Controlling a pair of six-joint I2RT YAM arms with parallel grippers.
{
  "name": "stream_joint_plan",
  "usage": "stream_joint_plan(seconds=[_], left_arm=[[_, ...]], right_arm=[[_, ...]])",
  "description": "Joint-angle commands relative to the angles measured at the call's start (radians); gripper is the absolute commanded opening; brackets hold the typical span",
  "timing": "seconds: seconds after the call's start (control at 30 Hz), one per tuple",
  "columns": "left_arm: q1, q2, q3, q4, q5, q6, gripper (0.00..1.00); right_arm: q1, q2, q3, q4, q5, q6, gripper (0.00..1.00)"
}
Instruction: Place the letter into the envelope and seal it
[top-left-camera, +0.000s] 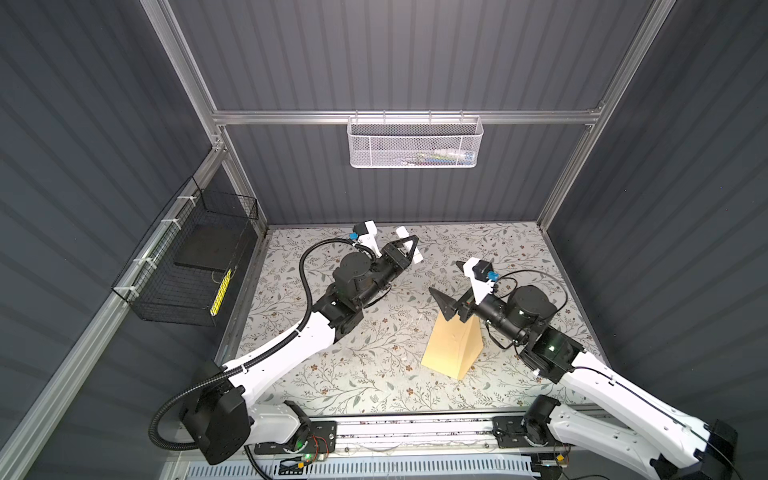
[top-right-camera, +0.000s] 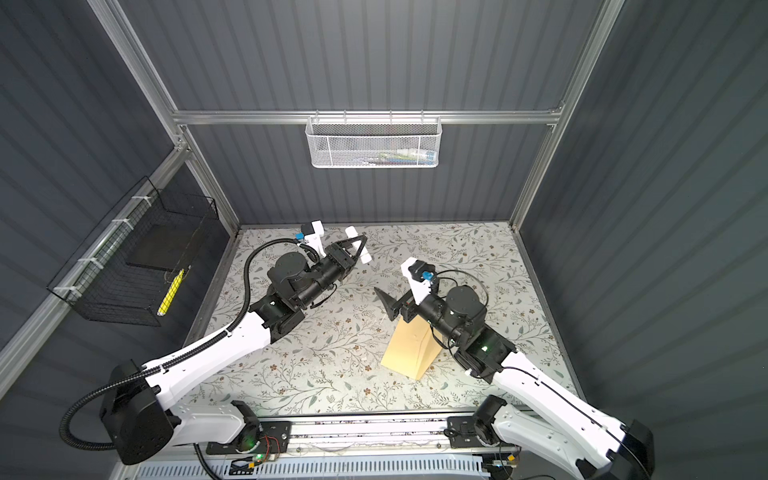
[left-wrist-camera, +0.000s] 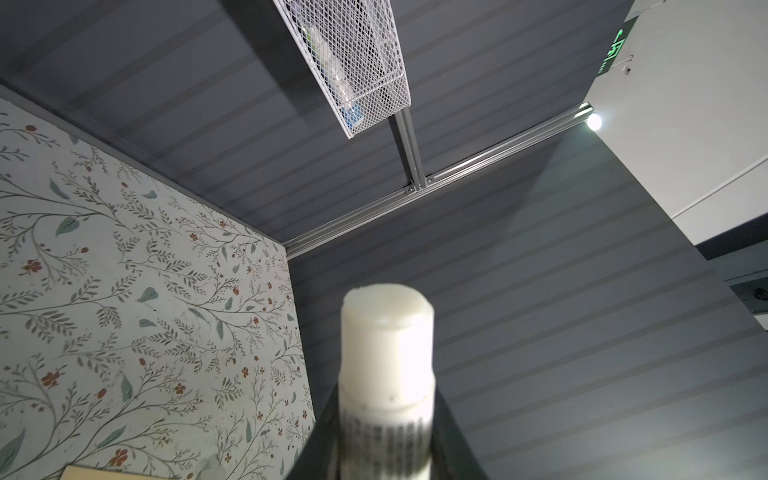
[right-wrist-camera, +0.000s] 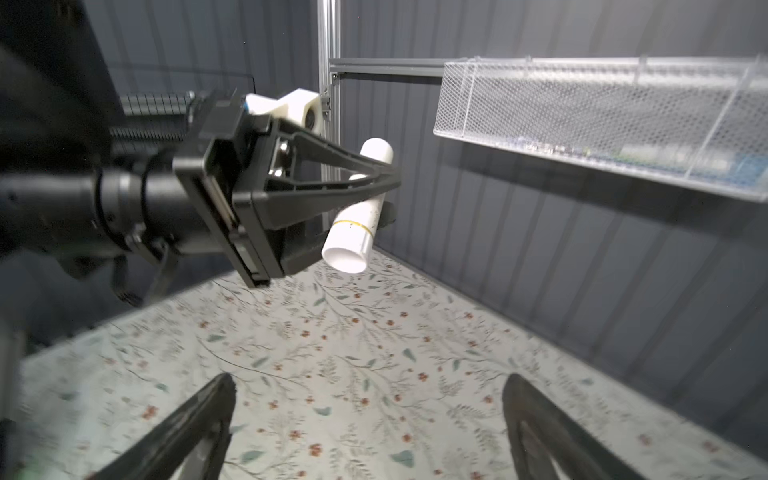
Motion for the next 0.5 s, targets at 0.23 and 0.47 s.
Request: stream_joint_plan(seconds=[0.23,0.47], left_arm=[[0.007,-0.072,0.082,-0.162,-0.026,-0.017,0.00],[0.008,-0.051,0.098,-0.169,-0.003,-0.064,0.00]], right_arm=[[0.066,0.157,0.067,0.250,0.114,-0.442,0.99],[0.083,0.205,0.081,0.309,0.105,-0.455,0.95]])
